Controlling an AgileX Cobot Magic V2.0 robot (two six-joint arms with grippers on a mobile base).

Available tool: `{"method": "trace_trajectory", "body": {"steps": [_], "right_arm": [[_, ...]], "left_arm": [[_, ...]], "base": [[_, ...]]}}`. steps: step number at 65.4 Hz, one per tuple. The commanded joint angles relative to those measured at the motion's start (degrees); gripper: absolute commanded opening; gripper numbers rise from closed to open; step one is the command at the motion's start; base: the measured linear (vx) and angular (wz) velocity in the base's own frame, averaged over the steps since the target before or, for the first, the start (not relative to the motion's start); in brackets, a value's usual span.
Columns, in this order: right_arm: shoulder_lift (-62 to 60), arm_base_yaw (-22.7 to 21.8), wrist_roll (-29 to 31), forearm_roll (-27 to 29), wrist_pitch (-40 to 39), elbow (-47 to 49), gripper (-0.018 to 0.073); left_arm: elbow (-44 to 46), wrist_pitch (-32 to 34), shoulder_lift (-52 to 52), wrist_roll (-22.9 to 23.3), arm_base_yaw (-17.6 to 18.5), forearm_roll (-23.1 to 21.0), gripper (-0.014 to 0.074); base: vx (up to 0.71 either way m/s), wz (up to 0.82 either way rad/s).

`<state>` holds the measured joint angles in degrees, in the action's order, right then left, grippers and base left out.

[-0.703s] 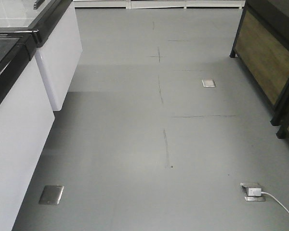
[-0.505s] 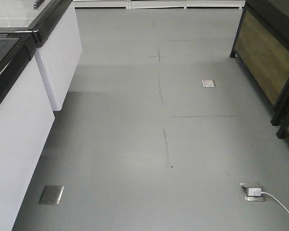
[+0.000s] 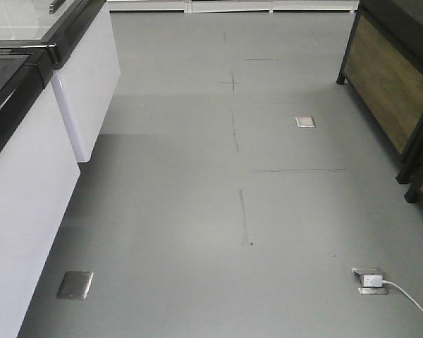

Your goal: Left arm holds basket, right arm returns cookies

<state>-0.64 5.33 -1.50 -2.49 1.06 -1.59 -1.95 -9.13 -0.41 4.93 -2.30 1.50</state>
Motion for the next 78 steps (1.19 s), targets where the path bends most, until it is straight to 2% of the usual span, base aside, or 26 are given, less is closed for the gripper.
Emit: {"method": "trace_trajectory", "body": {"steps": [1,78], "right_arm": [[-0.7,0.0,-0.1,-0.4,-4.1,-1.1,-0.0006],[-0.7,0.0,-0.1,-0.4,-4.1,-1.1,-0.0006]], "left_arm": [[1.7,4.5,-1.0,-0.1,0.0,0.0,-0.0008],[1.7,4.5,-1.0,-0.1,0.0,0.0,-0.0008]], "base": [[0.0,0.0],[0.0,0.0]]}}
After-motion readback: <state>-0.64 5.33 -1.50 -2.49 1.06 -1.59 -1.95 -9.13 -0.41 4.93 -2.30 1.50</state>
